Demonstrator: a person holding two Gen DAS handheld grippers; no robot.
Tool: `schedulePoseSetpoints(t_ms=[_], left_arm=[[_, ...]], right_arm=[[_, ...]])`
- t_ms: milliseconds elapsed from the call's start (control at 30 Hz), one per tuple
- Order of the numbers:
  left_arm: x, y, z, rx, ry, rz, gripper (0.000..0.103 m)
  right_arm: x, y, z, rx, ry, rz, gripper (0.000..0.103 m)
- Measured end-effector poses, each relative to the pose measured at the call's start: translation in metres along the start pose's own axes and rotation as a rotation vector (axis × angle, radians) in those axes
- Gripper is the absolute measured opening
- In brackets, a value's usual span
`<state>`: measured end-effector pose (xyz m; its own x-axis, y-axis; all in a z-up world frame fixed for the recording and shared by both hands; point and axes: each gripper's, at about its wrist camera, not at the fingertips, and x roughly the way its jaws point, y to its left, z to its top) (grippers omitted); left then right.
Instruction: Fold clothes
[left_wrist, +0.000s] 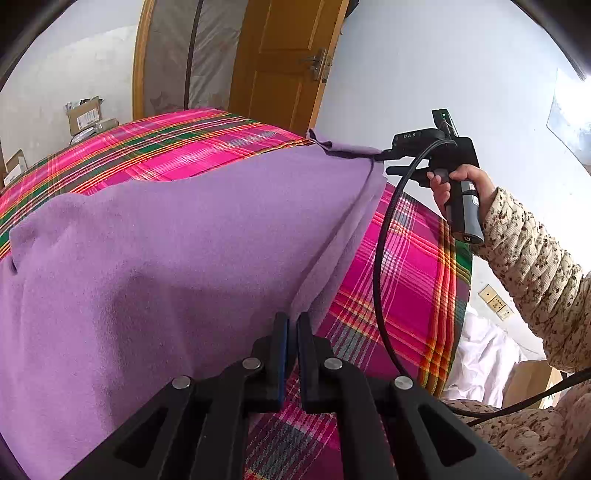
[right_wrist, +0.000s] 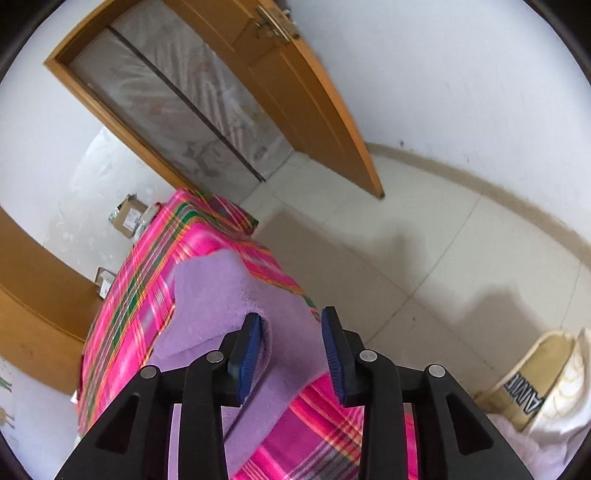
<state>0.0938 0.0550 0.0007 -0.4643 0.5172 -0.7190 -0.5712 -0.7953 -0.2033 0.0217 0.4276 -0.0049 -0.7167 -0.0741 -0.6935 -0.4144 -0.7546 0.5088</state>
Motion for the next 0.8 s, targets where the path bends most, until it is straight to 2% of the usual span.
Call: schedulePoseSetpoints(t_ms=[300,400,567,800], left_arm=[[0.001,0.002,0.001,-0.015,0.000,-0.010,0.005],[0.001,0.003,0.001,-0.021,0.000,-0.012,0.005],[0.001,0.003,0.001,-0.031,0.000,-0.014,0.005],[0.000,0.004,0.001,-0.040,-0.002,-0.018,0.004]], right_arm=[[-0.018,0.061,-0.029,-0.592,-0.144,-0.237,0.037],[-0.020,0.080,-0.047,-0.789,-0.203,-0.306,0.042],[-0.011,0.103,-0.069,-0.993,-0.216,-0.291,0.042],[0.016,0.120,-0.072,-1.041,-0.099,-0.216,0.042]])
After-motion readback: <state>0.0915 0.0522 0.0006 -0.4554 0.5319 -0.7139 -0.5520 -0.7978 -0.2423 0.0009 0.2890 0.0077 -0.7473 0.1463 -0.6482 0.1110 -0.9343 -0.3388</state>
